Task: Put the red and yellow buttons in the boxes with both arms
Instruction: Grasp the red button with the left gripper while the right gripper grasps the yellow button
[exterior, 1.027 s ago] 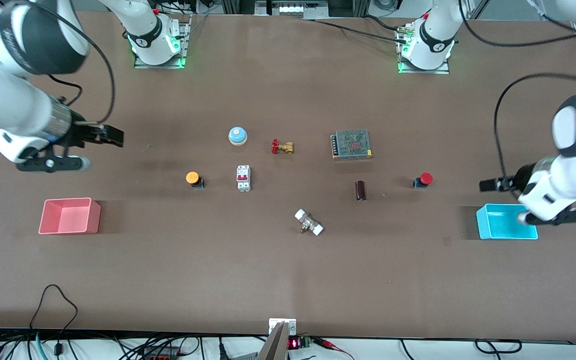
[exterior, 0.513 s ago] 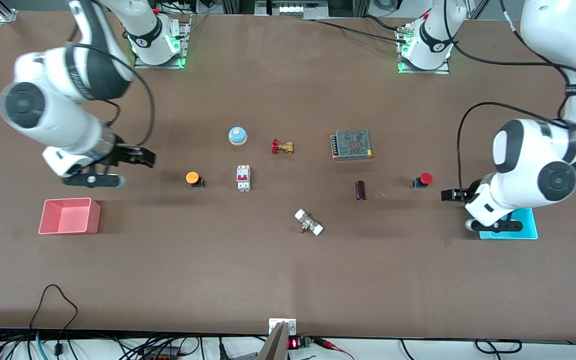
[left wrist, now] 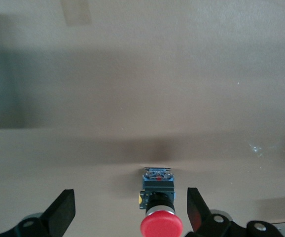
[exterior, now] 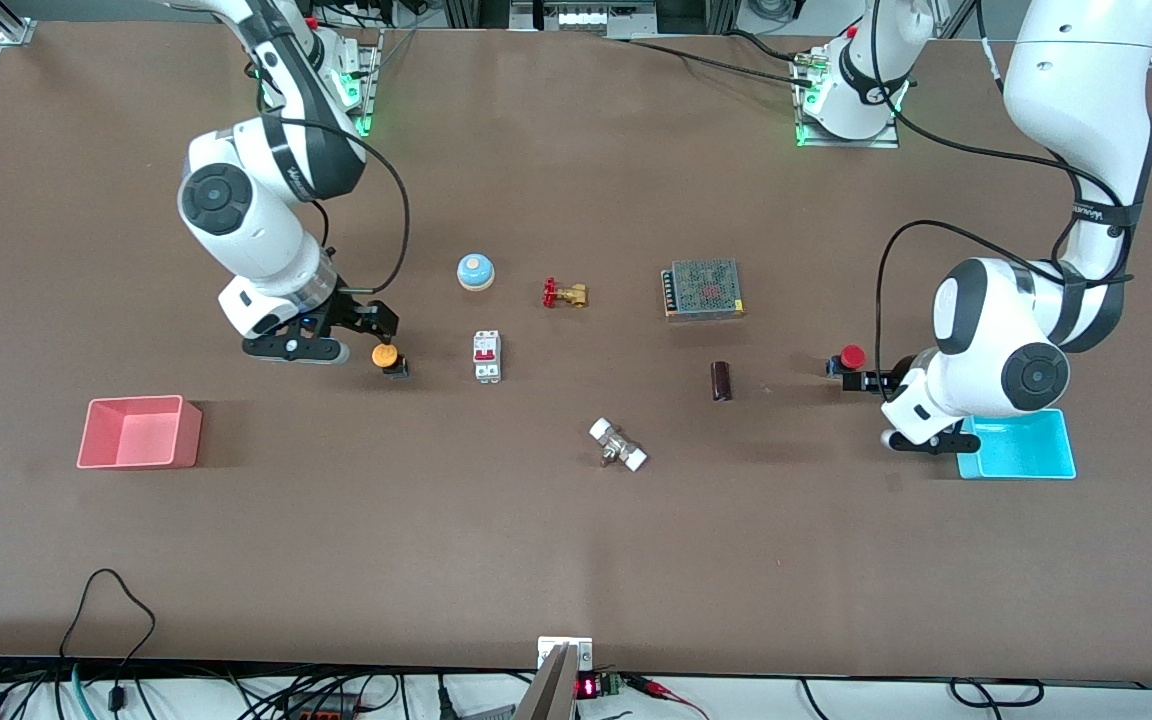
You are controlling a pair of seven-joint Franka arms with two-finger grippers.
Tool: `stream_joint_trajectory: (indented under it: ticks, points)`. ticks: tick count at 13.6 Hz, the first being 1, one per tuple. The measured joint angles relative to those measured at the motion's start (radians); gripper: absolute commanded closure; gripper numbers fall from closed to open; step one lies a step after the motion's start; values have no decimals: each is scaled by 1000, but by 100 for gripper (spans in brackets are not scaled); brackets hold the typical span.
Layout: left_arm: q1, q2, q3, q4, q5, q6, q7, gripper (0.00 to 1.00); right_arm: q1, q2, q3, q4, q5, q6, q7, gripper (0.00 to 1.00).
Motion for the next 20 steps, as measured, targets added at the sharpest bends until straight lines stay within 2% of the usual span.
stream_joint_trajectory:
  ticks: [3,8,14,18,20]
  points:
    - [-19,0,-1,-26,-14,1,1,0,-2,47,1,-2,-40,68,0,0]
    - [-38,-8,-10,-94,-40,51,5,0,-5,114,1,-2,-50,147,-2,0]
    - [-35,-43,-11,-175,-41,96,49,1,-7,157,1,-2,-58,158,-62,0]
    - [-35,-74,-11,-192,-41,116,73,4,-7,169,4,-2,-58,169,-67,0]
    - [-34,-77,-11,-211,-41,160,103,6,-7,181,7,-2,-58,180,-68,4]
